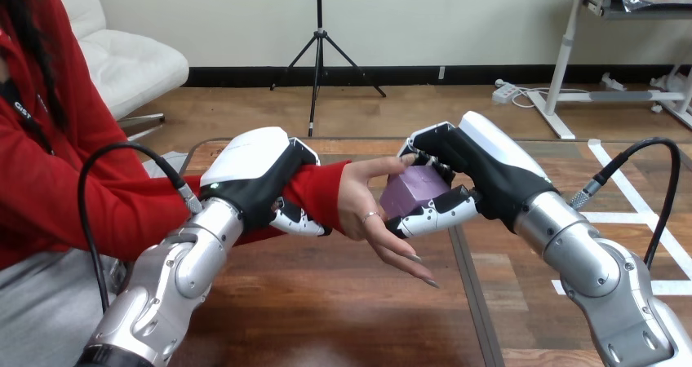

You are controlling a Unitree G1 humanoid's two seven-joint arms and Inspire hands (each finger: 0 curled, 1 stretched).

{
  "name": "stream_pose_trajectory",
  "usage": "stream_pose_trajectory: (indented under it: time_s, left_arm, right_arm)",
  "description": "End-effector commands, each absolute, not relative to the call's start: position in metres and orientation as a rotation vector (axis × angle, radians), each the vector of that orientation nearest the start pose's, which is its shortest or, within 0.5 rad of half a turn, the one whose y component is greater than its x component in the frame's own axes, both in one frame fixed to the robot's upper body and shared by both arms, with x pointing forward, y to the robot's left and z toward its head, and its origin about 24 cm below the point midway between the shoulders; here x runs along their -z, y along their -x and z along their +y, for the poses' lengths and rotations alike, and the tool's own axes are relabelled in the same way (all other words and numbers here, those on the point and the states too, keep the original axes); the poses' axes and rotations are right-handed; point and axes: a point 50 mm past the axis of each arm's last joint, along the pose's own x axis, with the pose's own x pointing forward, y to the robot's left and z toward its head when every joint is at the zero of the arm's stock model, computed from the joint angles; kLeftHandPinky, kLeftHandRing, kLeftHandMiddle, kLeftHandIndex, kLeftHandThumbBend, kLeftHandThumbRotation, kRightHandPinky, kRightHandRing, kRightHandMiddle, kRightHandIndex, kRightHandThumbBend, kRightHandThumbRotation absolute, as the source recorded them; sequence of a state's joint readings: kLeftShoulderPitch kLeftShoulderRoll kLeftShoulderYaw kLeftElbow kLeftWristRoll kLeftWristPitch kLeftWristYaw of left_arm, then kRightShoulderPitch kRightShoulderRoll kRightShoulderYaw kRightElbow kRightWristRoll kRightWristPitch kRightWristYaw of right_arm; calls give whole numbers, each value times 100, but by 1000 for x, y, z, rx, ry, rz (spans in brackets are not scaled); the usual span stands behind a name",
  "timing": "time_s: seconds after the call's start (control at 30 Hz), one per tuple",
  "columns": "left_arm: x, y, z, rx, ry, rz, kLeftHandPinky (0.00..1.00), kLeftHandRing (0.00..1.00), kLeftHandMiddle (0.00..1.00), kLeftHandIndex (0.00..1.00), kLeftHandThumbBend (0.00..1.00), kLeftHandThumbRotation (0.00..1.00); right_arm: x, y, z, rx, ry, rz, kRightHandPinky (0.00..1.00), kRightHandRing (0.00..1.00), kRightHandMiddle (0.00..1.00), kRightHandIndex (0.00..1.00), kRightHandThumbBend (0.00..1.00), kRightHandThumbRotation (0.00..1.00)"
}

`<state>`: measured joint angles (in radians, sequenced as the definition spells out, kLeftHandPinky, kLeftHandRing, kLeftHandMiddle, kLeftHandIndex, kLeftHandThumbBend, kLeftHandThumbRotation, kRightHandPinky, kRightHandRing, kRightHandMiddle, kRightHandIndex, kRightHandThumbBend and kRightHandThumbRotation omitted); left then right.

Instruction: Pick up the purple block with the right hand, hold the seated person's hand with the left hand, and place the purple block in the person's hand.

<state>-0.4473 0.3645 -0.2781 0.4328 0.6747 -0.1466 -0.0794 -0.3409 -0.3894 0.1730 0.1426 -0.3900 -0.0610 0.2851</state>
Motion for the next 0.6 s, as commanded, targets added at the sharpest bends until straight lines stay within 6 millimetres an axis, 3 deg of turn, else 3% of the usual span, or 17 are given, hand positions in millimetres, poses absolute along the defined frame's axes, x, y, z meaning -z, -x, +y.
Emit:
stream_pose_trajectory:
  time_s: [0.0,0.3,0.57]
  left_arm:
    - [-202,-356,108,175,-992,-687,26,32,38,36,66,0]
    - [-201,-354,109,167,-1016,-702,27,33,40,38,67,0]
    - [-200,-353,111,141,-1082,-738,38,41,43,42,68,0]
  right_arm:
    - [-154,-306,-124,-461,783,-418,34,38,43,47,73,0]
    - [-153,-307,-128,-451,767,-395,36,41,46,50,75,0]
    - [-152,-307,-132,-441,771,-376,40,46,51,55,74,15]
